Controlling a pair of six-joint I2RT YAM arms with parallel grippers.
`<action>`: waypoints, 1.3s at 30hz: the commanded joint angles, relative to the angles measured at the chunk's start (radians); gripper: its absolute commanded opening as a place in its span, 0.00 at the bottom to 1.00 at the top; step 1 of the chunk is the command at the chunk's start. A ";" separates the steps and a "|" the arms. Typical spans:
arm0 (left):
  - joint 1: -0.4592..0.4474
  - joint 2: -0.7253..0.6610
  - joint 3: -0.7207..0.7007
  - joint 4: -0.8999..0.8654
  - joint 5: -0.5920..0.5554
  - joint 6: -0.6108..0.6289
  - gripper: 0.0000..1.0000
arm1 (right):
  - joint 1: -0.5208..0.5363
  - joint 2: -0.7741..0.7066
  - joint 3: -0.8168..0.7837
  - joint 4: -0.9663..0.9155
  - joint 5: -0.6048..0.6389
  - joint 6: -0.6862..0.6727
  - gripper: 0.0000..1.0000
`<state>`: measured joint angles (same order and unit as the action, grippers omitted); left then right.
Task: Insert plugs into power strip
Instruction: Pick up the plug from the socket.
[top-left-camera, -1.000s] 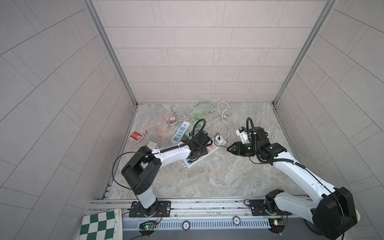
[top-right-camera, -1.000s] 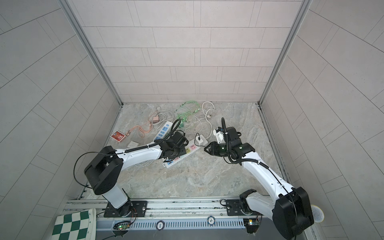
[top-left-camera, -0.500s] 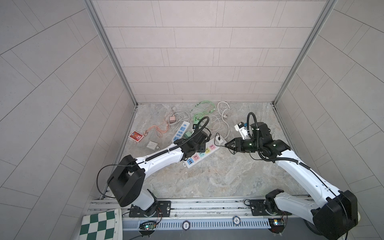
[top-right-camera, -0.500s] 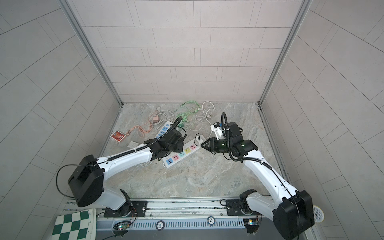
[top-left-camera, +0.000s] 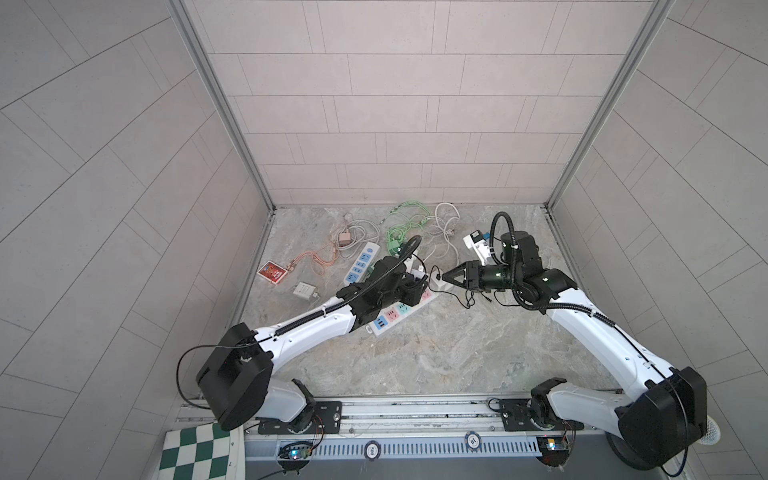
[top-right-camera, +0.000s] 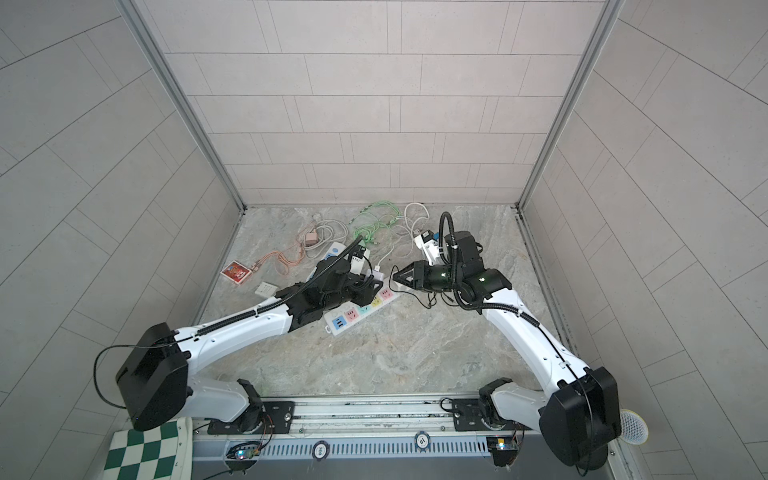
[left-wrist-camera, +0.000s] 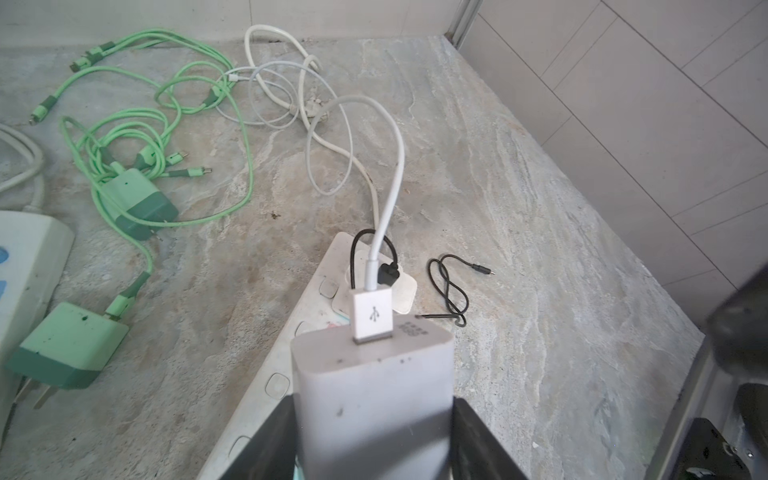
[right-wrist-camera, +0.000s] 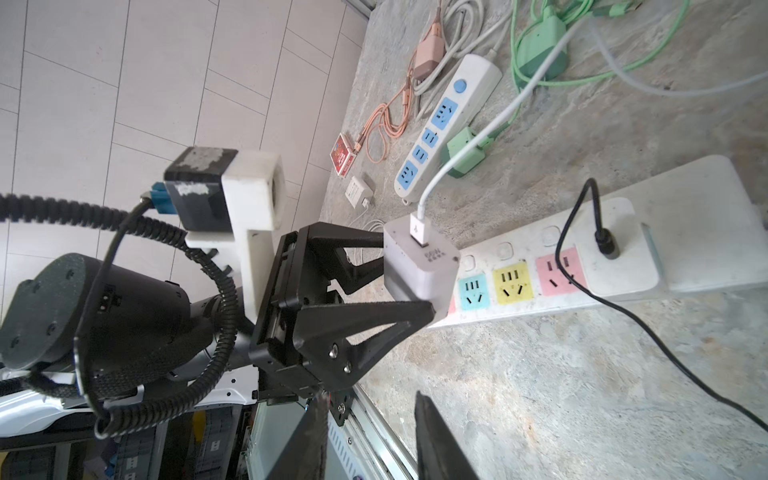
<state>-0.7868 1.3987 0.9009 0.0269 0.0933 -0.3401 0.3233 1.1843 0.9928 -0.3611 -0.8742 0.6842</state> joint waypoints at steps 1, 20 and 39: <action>-0.002 -0.013 0.010 0.020 0.061 0.055 0.41 | -0.022 0.001 0.029 -0.038 -0.031 -0.031 0.36; -0.002 -0.012 -0.014 0.061 0.139 0.114 0.37 | -0.046 0.064 0.133 -0.247 -0.013 -0.163 0.36; -0.007 -0.039 -0.043 0.077 0.193 0.163 0.38 | -0.020 0.123 0.207 -0.244 -0.004 -0.124 0.38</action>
<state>-0.7879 1.3979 0.8677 0.0570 0.2665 -0.2012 0.2920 1.2999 1.1740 -0.5884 -0.8909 0.5694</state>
